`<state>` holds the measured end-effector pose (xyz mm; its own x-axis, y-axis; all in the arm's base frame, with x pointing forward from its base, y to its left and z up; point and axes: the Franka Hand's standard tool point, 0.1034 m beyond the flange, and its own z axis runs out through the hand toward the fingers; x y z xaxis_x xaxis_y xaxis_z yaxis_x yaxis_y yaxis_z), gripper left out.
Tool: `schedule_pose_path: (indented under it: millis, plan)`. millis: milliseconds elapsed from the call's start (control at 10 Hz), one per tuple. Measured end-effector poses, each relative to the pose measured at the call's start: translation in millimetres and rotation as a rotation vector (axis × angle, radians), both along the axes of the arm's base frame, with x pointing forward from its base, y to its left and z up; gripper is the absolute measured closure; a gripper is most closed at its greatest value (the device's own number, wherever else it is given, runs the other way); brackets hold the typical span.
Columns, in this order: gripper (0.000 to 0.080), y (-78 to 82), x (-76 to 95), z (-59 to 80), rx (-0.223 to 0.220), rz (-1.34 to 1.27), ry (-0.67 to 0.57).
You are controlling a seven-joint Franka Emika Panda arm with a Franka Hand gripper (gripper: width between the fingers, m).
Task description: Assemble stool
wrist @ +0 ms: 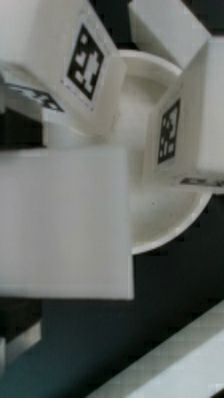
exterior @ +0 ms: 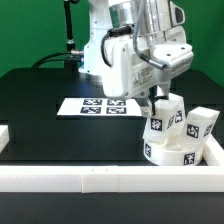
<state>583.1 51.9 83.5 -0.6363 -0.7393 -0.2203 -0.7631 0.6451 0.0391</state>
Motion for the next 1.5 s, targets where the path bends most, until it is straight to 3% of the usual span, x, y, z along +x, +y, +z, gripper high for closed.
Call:
schedule_pose_path:
  millis: [300, 1100, 1300, 1400, 1500]
  plan:
    - [0.0462, -0.2, 1.1, -0.4, 0.04, -0.163, -0.01]
    - [0.0462, -0.2, -2.6, -0.9, 0.061, -0.283, -0.049]
    - [0.0225, 0.0, -2.6, -1.0, 0.055, -0.246, -0.056]
    - [0.0173, 3.5, -0.4, 5.3, 0.054, -0.184, -0.066]
    - [0.0173, 5.1, 2.8, 13.9, 0.059, -0.166, -0.083]
